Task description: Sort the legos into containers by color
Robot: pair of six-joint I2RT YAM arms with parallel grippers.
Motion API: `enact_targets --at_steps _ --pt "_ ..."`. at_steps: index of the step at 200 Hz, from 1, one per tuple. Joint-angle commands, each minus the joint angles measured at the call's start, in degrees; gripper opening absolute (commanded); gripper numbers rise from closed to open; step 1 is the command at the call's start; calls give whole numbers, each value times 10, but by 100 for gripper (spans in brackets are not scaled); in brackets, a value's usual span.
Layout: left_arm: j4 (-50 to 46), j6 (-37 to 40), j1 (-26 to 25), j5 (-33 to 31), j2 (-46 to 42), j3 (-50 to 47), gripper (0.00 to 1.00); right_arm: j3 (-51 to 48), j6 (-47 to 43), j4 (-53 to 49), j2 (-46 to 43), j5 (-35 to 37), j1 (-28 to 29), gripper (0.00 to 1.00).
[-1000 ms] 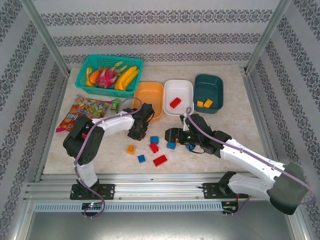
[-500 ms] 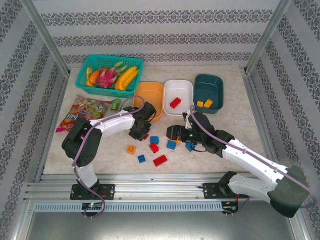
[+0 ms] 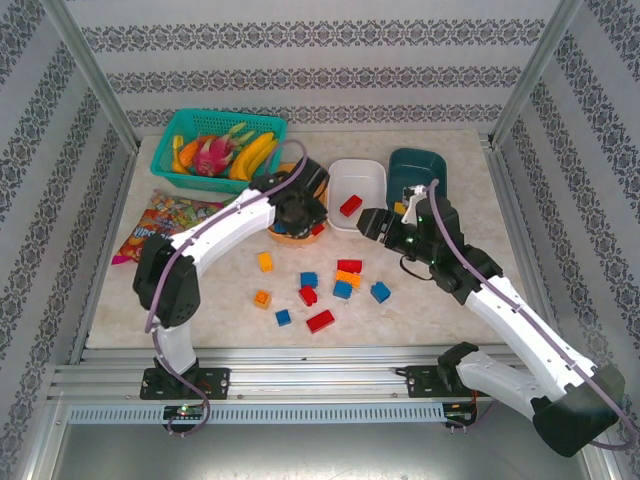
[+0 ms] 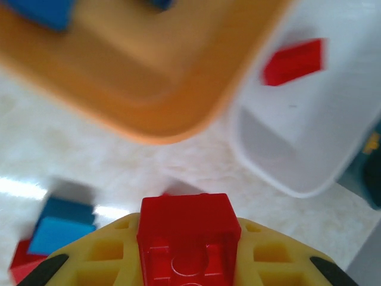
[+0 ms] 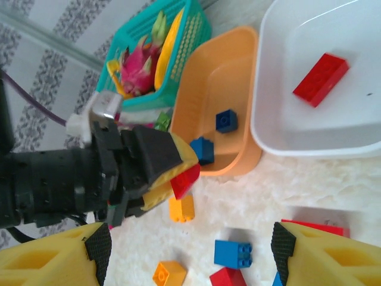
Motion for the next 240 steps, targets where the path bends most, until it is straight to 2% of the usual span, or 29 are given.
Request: enact_targets --at_steps 1,33,89,146,167,203,240 --pt "-63 145 -8 -4 75 104 24 22 28 -25 12 17 -26 74" --pt "-87 262 -9 -3 188 262 23 21 53 -13 18 22 -61 74" --pt "3 381 -20 -47 284 337 25 -10 74 4 6 -1 -94 74" --pt "-42 387 -31 -53 349 367 28 -64 100 10 -23 -4 -102 74" --pt "-47 386 -35 -54 354 367 33 -66 101 7 -21 -3 -103 74" --pt "-60 384 -36 -52 347 370 52 -60 96 -4 -18 -3 -103 75" --pt "-58 387 -36 -62 307 375 65 -36 69 -28 -15 -2 -103 75"
